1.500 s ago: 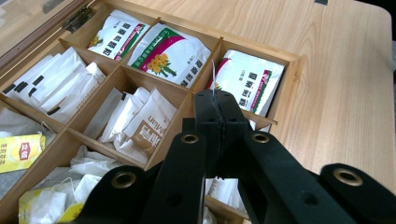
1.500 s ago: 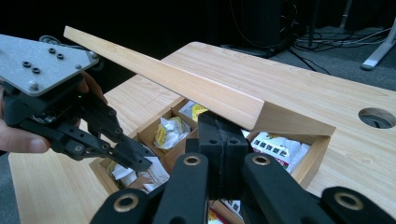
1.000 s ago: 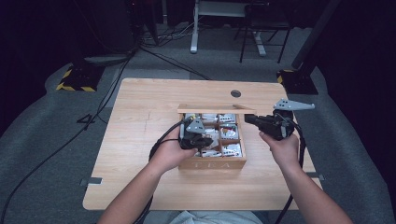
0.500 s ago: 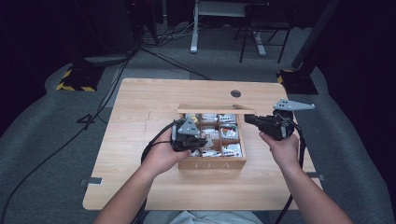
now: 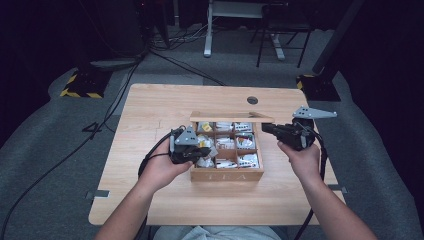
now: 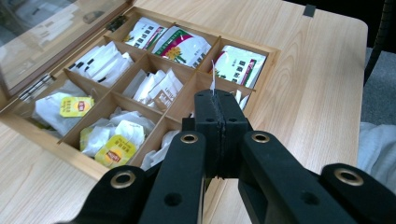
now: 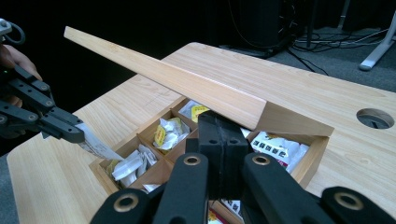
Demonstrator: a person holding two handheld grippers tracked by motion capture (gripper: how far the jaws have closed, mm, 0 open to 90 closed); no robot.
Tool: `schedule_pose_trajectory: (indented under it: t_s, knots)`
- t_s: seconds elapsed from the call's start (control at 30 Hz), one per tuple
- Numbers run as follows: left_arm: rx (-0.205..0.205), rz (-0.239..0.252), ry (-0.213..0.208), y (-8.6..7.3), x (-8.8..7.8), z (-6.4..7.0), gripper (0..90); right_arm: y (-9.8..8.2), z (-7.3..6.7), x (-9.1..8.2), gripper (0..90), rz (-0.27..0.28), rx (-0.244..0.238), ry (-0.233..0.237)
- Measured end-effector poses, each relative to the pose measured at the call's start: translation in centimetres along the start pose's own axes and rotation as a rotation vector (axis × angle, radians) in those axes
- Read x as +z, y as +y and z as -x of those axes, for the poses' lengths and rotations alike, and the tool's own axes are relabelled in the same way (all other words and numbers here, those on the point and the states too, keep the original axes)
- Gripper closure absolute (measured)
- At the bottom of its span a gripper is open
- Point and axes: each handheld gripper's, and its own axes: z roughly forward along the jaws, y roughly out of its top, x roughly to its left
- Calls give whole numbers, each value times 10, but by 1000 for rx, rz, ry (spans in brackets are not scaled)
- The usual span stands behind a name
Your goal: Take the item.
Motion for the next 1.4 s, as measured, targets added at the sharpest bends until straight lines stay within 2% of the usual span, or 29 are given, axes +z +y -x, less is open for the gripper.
schedule_pose_trajectory:
  t_s: [0.53, 0.7, 1.0, 1.17, 1.33, 1.4]
  knots:
    - [-28, 3, 63, -21, -27, -11, 897, 0, 0, 1, 899, -5, -1, -1]
    - [-42, 20, 75, -27, -34, -16, 897, -1, 0, 1, 899, -5, 3, 2]
    - [-39, 17, 103, -36, -42, -23, 896, -1, 0, 1, 899, -5, 3, 3]
    - [-52, 24, 114, -43, -47, -27, 896, -1, 1, 1, 899, -9, 3, 1]
    - [-90, 35, 121, -55, -52, -34, 895, -1, 1, 1, 899, -9, 2, 0]
    - [-102, 33, 136, -60, -54, -37, 894, -1, 1, 1, 899, -9, 3, 1]
